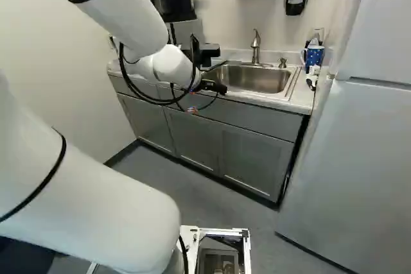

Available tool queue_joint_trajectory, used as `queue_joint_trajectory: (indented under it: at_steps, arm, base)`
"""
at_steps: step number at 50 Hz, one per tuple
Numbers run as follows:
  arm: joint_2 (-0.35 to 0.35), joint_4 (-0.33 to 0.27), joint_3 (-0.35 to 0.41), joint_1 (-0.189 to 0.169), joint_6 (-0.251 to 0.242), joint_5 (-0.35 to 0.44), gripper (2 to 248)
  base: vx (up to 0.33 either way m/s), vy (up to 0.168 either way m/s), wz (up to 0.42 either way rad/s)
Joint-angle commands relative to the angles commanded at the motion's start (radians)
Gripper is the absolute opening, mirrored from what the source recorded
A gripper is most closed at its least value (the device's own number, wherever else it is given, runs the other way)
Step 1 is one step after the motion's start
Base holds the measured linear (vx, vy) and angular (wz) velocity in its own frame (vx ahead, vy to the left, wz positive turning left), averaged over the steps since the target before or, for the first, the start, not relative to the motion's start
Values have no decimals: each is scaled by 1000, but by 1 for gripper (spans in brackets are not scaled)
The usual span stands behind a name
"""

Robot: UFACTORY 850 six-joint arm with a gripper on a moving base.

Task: Rinse the cup and place it in the tray

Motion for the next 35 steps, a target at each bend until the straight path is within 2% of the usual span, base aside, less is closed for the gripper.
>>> queue_joint_trajectory:
  at_steps: [17,35]
  arm:
    - [16,-4,127,46,2,196,247]
    - [31,-7,237,85,4,366,247]
  base:
    - [0,0,0]
    - [0,0,0]
